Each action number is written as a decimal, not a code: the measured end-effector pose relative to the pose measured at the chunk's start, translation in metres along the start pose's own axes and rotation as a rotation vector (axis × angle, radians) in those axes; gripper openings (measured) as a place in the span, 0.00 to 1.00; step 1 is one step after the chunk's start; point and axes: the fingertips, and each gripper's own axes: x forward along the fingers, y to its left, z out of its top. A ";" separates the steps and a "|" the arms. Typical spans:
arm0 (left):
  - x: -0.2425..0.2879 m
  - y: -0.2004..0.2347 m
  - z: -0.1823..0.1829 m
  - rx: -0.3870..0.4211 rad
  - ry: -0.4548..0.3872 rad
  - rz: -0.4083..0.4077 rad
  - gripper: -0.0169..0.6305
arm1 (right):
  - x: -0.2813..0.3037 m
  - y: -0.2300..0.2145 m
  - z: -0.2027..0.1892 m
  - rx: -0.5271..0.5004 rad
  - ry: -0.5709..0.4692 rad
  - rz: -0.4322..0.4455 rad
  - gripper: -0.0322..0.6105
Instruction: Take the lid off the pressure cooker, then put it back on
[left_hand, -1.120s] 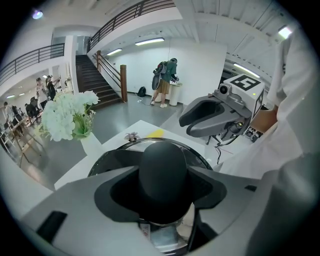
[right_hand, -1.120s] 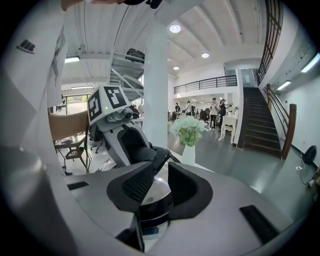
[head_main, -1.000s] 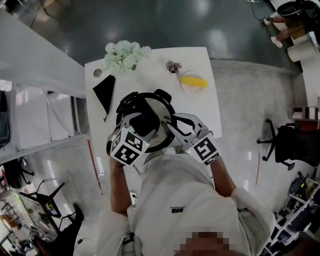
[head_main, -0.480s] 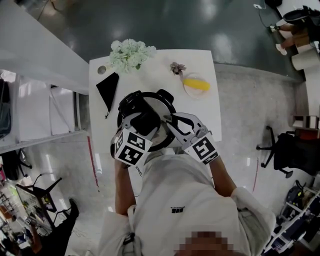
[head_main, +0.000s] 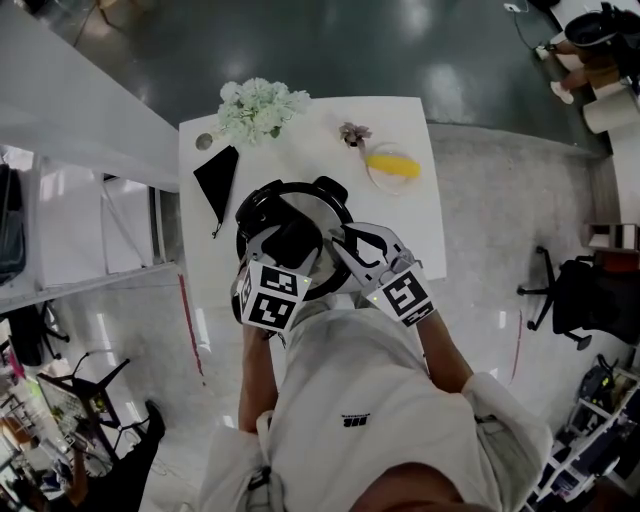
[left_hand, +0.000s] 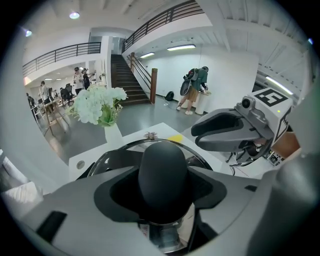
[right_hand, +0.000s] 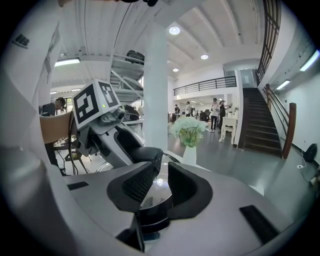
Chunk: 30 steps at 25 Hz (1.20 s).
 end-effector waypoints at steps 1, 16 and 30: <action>0.000 0.000 0.000 -0.008 -0.002 0.007 0.48 | 0.000 0.000 0.000 0.004 -0.002 -0.008 0.20; -0.006 0.003 0.004 -0.002 -0.168 0.042 0.49 | -0.002 0.006 -0.005 0.056 -0.034 -0.120 0.20; -0.082 0.000 0.025 0.002 -0.560 0.198 0.46 | -0.023 0.022 0.010 -0.012 -0.120 -0.176 0.20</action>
